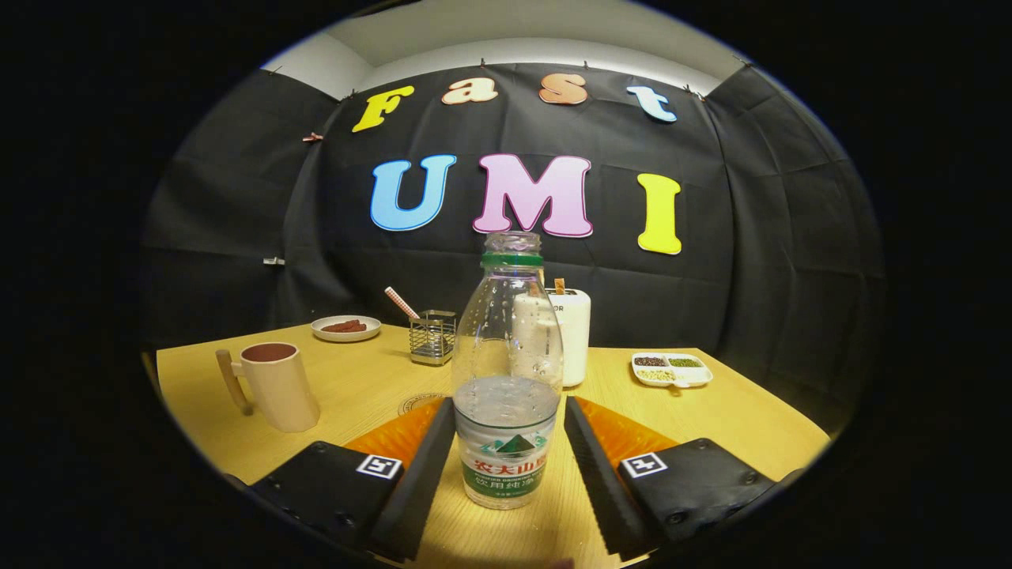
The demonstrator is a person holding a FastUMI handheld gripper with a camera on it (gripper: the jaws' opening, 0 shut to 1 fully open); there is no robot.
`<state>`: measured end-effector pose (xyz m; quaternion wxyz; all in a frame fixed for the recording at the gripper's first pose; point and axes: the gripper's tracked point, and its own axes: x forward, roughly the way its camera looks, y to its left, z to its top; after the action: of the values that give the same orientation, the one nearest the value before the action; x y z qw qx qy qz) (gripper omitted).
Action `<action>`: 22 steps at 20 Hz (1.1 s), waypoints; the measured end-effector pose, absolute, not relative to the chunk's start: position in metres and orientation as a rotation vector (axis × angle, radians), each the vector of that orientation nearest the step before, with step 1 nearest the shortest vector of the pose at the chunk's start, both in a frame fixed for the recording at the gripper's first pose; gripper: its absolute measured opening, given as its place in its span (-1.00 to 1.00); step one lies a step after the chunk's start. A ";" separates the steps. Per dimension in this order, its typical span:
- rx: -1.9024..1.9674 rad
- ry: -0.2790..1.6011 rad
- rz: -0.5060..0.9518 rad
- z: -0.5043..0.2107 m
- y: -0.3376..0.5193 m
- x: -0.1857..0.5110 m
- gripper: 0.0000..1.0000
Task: Take the bottle from table, then pour the juice into the cup, finally place the bottle on the coaster
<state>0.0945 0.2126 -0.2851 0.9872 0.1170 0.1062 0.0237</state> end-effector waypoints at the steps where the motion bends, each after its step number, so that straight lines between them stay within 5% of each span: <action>1: 0.240 0.214 0.031 -0.284 0.209 0.096 0.56; 10: 0.200 0.293 0.028 -0.277 0.205 0.099 0.46; 22: -0.212 0.263 0.056 -0.180 0.226 0.106 0.41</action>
<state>0.1061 0.2257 -0.1796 0.9854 -0.1054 0.1309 0.0277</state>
